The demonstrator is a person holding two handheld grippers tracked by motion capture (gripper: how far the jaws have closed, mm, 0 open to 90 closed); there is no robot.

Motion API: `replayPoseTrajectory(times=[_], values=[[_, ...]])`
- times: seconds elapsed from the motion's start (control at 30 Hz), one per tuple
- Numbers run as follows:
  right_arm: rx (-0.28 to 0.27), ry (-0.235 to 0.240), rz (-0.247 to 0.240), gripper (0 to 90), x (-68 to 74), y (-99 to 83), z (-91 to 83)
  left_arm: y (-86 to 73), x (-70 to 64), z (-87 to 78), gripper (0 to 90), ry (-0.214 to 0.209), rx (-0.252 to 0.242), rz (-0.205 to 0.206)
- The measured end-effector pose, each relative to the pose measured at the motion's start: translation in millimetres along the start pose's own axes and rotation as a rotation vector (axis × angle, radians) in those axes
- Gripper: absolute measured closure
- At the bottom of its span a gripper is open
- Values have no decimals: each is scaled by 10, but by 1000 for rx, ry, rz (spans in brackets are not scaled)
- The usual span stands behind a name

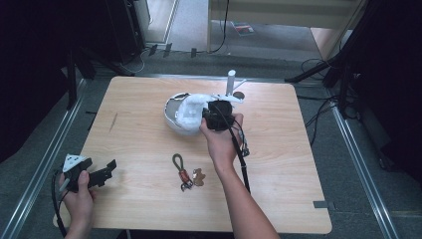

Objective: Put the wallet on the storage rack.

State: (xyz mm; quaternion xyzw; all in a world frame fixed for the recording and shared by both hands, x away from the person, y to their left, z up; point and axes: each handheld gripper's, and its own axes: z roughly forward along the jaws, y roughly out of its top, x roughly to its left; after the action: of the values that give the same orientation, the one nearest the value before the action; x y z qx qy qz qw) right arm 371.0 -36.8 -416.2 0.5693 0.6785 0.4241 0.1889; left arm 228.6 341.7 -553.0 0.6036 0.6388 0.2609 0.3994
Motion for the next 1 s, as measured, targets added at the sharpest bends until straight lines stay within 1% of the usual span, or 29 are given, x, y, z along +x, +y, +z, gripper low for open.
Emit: replayPoseTrajectory(times=[0.07,0.3,0.43,0.47,0.5,0.53,0.57,0.6,0.63,0.73,0.9,1.0], values=[[2,-16,-2,810,30,2,36,0,1,1,77,-1,0,-1],[11,-36,-9,806,121,11,138,1,2,1,77,-2,1,-5],[8,-50,-18,797,167,7,162,1,5,-1,76,-3,3,-5],[-3,-41,-21,772,190,12,163,1,5,0,77,-4,3,-5],[-9,-20,-16,757,199,16,160,1,5,0,77,-4,3,-5],[-16,-8,-13,738,210,20,158,2,5,0,77,-3,4,-5],[-16,-8,-13,738,210,20,158,2,5,0,77,-3,4,-5],[-26,16,-9,717,223,33,152,2,5,1,77,-3,3,-6],[-26,16,-9,717,223,33,152,2,5,1,77,-3,3,-6],[-29,59,-6,706,232,50,162,2,4,1,77,-3,3,-6],[-47,77,-9,690,264,60,166,2,3,2,77,-2,4,-6],[-50,51,-35,718,317,71,211,2,2,4,77,-2,3,-4]])
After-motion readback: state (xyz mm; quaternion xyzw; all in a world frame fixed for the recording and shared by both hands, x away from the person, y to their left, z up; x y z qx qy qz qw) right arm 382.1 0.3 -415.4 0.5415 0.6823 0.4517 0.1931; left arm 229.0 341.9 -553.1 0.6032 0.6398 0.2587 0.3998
